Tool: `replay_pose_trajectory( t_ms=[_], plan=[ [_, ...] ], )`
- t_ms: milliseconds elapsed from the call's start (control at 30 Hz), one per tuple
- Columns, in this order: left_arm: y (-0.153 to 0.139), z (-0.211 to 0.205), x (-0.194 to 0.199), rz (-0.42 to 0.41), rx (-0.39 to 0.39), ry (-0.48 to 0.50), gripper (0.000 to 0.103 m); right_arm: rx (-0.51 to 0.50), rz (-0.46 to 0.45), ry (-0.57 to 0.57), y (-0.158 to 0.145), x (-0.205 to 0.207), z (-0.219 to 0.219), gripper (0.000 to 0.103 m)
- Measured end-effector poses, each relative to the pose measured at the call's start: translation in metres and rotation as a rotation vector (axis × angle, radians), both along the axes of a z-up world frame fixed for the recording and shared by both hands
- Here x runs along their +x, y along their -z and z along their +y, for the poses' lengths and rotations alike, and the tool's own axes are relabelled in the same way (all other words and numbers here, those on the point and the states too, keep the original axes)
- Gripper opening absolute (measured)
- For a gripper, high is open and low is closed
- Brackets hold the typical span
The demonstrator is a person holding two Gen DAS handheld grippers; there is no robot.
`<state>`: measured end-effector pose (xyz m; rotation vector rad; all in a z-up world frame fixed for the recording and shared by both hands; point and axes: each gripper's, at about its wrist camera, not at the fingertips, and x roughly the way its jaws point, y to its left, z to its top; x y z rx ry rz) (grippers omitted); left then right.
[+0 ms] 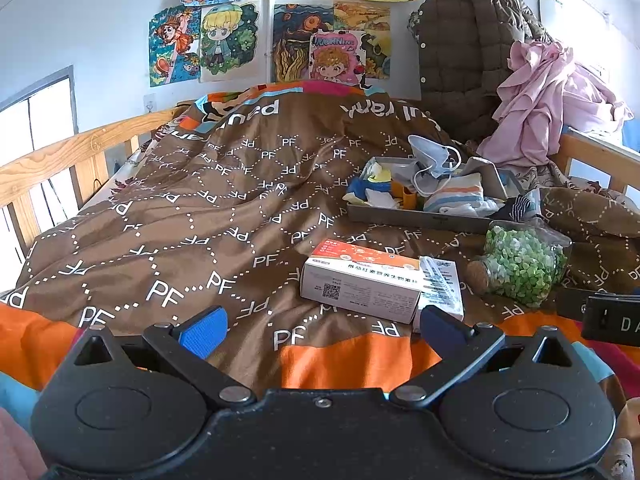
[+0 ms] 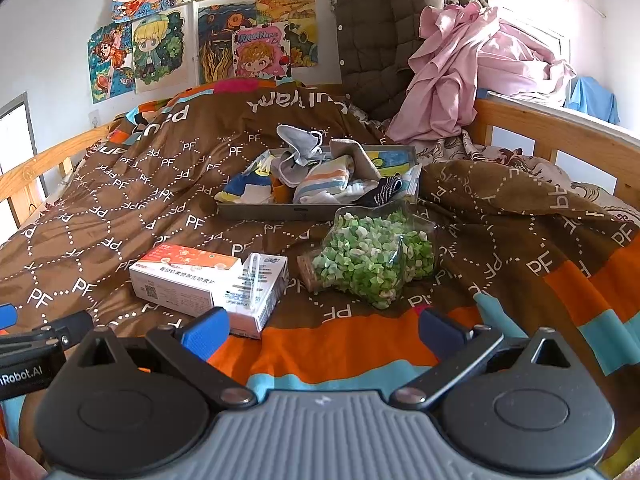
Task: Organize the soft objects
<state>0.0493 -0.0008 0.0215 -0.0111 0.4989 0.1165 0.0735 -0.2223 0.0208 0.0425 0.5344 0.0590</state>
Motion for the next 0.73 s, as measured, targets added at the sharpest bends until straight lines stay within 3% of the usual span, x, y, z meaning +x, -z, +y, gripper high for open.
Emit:
replay_pose_trajectory(
  t_ms=[733],
  plan=[
    [-0.0003, -0.0025, 0.0005, 0.012, -0.009, 0.008, 0.102, 0.0, 0.002, 0.0, -0.0007, 0.0, 0.0001, 0.103]
  ],
)
